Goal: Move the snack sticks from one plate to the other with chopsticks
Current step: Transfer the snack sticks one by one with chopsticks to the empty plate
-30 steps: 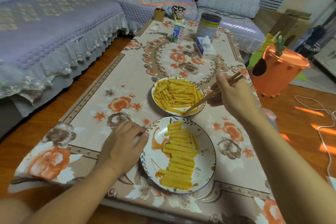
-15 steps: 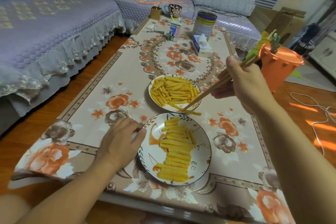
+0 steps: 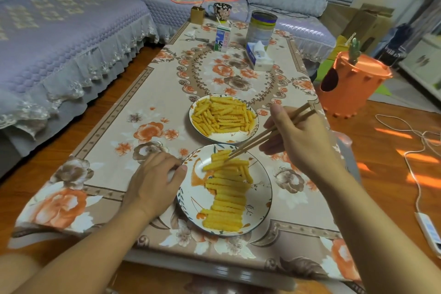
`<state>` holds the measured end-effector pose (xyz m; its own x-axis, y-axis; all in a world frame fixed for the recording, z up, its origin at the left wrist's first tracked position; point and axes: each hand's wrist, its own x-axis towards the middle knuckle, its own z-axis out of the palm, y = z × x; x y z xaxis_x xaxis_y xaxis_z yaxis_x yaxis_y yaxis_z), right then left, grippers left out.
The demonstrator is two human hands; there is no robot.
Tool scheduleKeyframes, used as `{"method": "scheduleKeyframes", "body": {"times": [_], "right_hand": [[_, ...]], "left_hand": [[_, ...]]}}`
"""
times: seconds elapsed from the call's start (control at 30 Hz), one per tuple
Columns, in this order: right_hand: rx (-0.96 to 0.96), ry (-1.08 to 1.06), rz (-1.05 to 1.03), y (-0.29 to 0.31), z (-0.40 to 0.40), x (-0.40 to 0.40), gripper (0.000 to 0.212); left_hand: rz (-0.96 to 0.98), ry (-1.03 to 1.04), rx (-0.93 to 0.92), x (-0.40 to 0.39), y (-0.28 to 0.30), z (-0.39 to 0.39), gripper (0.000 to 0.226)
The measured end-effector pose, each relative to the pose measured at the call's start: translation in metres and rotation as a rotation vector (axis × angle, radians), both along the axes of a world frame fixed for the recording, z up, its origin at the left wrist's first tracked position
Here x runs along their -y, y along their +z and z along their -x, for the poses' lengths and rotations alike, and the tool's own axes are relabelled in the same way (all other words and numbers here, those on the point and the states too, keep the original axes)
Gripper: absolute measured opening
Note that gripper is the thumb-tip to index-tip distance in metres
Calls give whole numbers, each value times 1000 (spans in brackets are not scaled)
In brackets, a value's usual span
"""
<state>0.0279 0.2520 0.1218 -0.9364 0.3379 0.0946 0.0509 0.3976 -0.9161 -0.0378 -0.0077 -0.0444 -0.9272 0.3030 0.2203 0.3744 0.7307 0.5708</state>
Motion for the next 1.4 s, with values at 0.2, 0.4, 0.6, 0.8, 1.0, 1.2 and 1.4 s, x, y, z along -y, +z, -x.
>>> {"method": "scheduleKeyframes", "body": {"times": [0.2, 0.4, 0.6, 0.8, 1.0, 1.2, 1.4], "right_hand": [[-81, -46, 13, 14, 3, -13, 44], [48, 141, -43, 13, 4, -10, 42], [55, 184, -84, 1, 5, -2, 43], [-39, 89, 18, 3, 5, -7, 47], [10, 115, 5, 0, 8, -12, 42], [-128, -37, 37, 1, 35, -29, 44], [-72, -63, -59, -30, 67, -30, 44]], "left_hand": [[-12, -3, 0, 0, 1, 0, 58], [-13, -4, 8, 0, 2, 0, 56], [-8, 2, 11, 0, 2, -1, 58], [-8, 4, 11, 0, 2, -1, 59], [-9, 9, 15, 0, 3, -1, 57], [-11, 8, 18, 0, 2, -1, 57], [-1, 8, 22, 0, 3, -2, 59]]}}
